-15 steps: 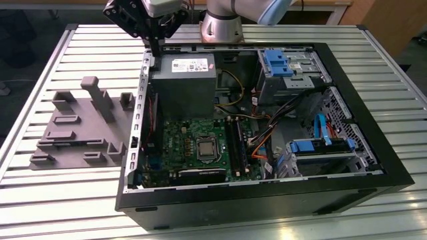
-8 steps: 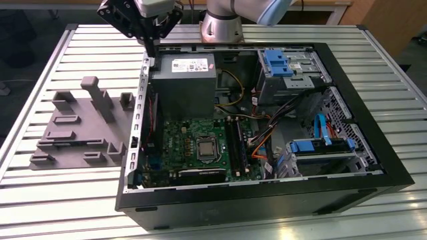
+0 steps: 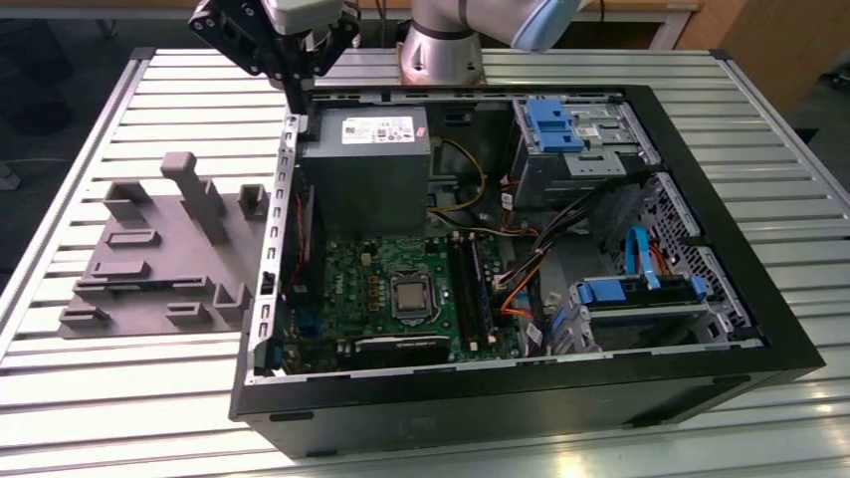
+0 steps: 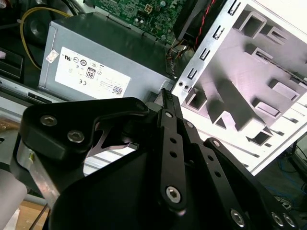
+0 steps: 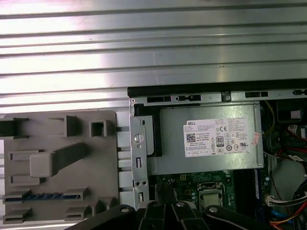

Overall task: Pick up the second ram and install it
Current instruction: 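Reach for the second ram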

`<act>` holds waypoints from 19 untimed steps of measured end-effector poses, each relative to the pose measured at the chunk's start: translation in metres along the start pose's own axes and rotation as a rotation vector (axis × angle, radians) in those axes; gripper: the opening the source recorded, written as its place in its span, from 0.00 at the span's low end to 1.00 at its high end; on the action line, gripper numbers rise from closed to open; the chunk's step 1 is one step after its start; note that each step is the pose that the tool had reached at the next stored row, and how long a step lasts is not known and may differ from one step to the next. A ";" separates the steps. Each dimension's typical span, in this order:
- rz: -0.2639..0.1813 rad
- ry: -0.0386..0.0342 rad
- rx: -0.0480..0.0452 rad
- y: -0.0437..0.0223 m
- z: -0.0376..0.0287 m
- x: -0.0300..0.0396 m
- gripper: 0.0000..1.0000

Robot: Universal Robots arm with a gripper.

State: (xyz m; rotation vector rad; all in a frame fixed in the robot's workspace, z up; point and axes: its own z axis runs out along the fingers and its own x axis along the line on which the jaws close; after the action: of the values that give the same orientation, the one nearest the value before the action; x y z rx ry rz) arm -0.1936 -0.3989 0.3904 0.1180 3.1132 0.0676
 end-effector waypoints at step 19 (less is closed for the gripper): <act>0.000 0.0000 -0.0001 -0.0009 -0.0003 0.0124 0.11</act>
State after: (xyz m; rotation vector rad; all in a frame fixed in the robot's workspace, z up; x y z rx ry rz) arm -0.2060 -0.3989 0.3904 0.1180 3.1132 0.0677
